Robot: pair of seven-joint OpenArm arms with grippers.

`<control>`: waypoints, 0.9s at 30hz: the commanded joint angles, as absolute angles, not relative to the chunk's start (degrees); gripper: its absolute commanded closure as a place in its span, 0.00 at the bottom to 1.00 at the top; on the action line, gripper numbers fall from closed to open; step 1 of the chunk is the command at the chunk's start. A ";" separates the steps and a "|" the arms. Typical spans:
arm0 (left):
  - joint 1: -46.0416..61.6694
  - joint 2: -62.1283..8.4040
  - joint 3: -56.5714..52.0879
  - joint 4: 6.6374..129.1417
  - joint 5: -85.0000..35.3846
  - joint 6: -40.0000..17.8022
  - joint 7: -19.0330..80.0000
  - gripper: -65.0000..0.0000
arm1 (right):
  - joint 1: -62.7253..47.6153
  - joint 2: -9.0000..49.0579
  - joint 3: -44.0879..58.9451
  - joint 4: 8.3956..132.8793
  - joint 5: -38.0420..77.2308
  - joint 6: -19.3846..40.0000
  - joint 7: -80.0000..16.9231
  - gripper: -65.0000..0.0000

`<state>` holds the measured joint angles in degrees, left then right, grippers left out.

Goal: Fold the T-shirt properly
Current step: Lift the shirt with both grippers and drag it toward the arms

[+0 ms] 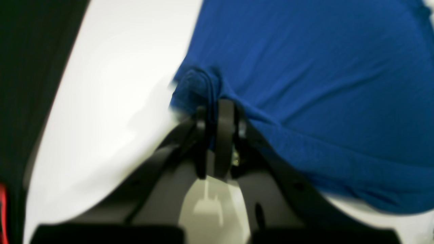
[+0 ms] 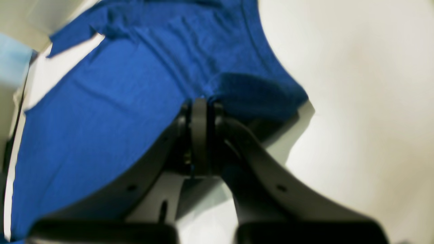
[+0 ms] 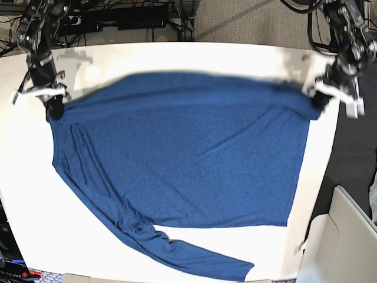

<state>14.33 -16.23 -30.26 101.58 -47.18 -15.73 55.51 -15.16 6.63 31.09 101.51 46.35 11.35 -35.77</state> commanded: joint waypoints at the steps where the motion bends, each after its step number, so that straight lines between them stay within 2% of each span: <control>1: 13.05 -17.19 -30.46 102.29 -46.99 -15.60 55.08 1.00 | -13.67 7.43 31.52 100.97 46.64 11.74 -34.33 1.00; 17: -2.86 -15.16 -26.42 90.15 -46.73 -15.52 54.73 1.00 | 0.66 7.43 31.60 84.97 46.55 11.82 -34.07 1.00; 23: -5.76 -15.16 -26.77 86.81 -46.64 -15.52 54.20 1.00 | 2.86 7.43 31.60 83.03 46.55 11.82 -33.01 1.00; 27: -7.25 -15.25 -26.86 86.90 -46.81 -15.52 54.20 1.00 | 2.77 7.43 31.60 82.86 46.55 14.29 -30.37 1.00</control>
<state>-6.33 -14.15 -26.41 85.69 -45.84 -15.07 55.35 1.76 6.63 31.35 81.89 45.67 13.19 -31.88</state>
